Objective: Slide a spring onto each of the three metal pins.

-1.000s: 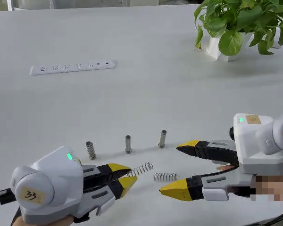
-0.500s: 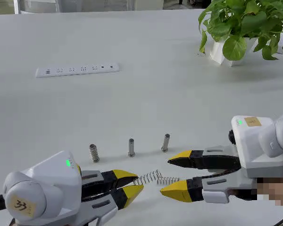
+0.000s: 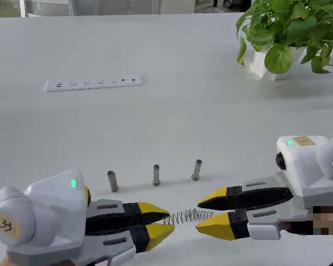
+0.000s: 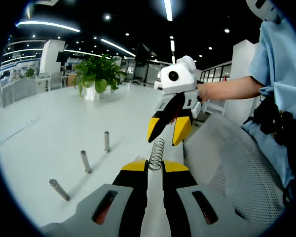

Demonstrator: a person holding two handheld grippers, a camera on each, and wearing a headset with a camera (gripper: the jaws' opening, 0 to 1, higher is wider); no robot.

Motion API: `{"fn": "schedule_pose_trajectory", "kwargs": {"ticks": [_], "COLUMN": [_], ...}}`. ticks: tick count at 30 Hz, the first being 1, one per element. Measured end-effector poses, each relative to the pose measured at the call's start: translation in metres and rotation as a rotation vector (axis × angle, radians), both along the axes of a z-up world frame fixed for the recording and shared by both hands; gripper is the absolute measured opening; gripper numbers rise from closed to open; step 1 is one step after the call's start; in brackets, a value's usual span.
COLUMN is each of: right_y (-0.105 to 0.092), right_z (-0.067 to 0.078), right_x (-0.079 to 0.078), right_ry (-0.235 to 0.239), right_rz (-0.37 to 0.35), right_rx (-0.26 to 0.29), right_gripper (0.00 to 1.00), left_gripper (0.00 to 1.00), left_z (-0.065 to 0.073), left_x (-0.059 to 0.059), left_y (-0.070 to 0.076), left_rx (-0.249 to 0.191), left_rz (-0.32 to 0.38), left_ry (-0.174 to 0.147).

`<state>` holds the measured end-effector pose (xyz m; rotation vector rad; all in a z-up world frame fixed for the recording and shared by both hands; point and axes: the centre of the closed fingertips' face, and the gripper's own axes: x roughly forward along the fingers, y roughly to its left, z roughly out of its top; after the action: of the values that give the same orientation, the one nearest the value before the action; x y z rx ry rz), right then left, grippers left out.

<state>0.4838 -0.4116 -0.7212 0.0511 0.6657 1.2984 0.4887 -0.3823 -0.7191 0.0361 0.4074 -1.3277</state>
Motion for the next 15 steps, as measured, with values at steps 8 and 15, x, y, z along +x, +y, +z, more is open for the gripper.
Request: {"fn": "schedule_pose_trajectory", "kwargs": {"ticks": [8, 15], "right_y": [0.004, 0.007], "right_z": [0.003, 0.001], "right_x": [-0.009, -0.012], "right_ry": [0.026, 0.048], "right_rz": [0.060, 0.066], "right_rx": [0.011, 0.018], "right_gripper": [0.16, 0.12], "left_gripper": [0.07, 0.07], "left_z": [0.001, 0.003], "left_x": [-0.005, -0.007], "left_y": [0.000, 0.001], "left_rx": [0.001, -0.004], "left_rz": [-0.051, -0.055], "left_ry": [0.001, 0.001]}}
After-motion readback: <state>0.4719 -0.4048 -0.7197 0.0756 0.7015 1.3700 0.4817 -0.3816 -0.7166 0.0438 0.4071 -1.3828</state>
